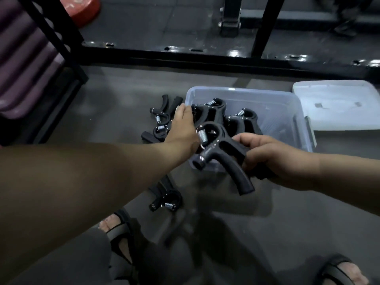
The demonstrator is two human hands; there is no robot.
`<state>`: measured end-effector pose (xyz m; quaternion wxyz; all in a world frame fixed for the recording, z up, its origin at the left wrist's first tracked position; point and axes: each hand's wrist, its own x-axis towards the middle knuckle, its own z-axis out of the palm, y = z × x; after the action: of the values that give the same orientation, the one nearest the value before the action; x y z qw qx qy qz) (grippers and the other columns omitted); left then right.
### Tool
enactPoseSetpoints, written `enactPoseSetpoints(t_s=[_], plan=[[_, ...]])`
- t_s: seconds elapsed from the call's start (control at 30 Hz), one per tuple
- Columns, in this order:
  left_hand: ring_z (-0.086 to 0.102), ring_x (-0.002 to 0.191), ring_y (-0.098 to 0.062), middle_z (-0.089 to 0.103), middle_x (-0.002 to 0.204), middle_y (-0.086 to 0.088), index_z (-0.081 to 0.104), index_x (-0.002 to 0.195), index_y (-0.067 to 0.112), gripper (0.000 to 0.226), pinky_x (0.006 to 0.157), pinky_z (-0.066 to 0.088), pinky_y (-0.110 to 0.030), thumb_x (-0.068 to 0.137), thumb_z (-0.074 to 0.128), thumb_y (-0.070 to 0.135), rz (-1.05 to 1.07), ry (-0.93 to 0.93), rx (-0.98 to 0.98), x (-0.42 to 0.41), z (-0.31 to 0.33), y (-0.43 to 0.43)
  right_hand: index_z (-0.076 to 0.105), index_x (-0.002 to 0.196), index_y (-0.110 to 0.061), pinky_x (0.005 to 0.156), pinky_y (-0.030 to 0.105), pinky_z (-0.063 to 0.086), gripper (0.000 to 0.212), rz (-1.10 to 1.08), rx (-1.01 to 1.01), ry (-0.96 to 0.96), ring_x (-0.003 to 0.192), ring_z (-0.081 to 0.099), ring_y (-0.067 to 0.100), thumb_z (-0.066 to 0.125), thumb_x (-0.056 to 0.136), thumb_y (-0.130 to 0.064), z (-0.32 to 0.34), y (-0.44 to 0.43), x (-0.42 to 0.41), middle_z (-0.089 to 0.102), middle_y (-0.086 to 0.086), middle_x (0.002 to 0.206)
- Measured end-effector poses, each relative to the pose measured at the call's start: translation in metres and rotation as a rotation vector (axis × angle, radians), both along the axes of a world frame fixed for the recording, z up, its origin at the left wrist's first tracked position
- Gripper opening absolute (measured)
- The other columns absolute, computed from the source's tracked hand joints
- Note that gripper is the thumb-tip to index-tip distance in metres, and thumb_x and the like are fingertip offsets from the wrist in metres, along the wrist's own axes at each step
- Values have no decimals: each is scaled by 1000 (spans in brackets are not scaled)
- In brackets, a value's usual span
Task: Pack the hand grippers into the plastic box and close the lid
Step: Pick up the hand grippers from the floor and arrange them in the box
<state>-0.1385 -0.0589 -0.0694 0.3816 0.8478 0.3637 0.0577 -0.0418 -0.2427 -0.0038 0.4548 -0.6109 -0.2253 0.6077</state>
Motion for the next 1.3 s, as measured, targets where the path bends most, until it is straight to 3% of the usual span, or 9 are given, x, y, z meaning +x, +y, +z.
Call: enactPoseSetpoints(t_s=[0.17,0.4,0.53,0.7,0.93,1.0,1.1,1.23,1.3], plan=[[-4,149,-14,-8,162,2,4,155,14,80,121,6,-33,83,35,-4,21,50,62,1,-8,-1,59,77,-5,48,26,44,16,-394,13,-211,50,55,19,49,80,8,10,14,28,57,11,61],[-2,149,-13,-9,162,8,2,156,18,80,121,11,-36,84,33,-2,20,81,131,4,-16,1,55,74,-13,63,30,39,3,-382,-273,-523,70,50,22,54,75,-16,-16,28,74,56,7,73],[-1,149,-14,-6,162,5,4,156,15,77,121,11,-35,86,33,-2,32,74,148,5,-15,-1,57,103,-17,84,37,50,36,-202,-502,-650,90,62,26,52,78,-41,-38,29,82,61,5,100],[-1,149,-13,-6,162,5,5,156,16,76,121,9,-33,86,32,-2,35,51,130,4,-17,1,59,81,-14,62,33,37,15,-267,-429,-507,69,48,22,48,88,-21,-36,26,83,55,7,76],[-1,149,-12,-6,162,6,5,156,16,76,121,10,-34,87,32,-1,32,44,131,3,-19,2,59,83,-12,54,22,41,13,-383,-354,-381,53,47,11,52,93,-11,-38,17,87,54,4,69],[-1,149,-12,-6,162,6,5,156,16,76,121,10,-33,87,32,-1,29,47,137,4,-19,2,61,92,-9,61,23,44,8,-347,-342,-422,62,53,15,57,94,-17,-39,18,85,57,9,80],[-1,149,-12,-6,162,6,5,156,16,76,121,10,-34,87,32,-1,26,48,137,4,-19,1,60,101,-13,79,30,47,32,-197,-399,-618,93,60,20,64,89,-42,-37,20,82,63,2,100],[-1,149,-12,-7,162,7,4,156,16,76,121,11,-34,87,32,-1,28,50,144,4,-19,1,56,83,-12,64,26,43,20,-71,-395,-743,71,55,17,64,88,-30,-29,24,77,59,3,81],[-1,149,-12,-6,162,7,4,156,16,76,121,10,-33,87,32,-1,28,52,146,4,-19,1,62,91,-10,58,25,41,14,-101,-369,-772,66,51,18,60,89,-23,-25,26,76,58,10,81]])
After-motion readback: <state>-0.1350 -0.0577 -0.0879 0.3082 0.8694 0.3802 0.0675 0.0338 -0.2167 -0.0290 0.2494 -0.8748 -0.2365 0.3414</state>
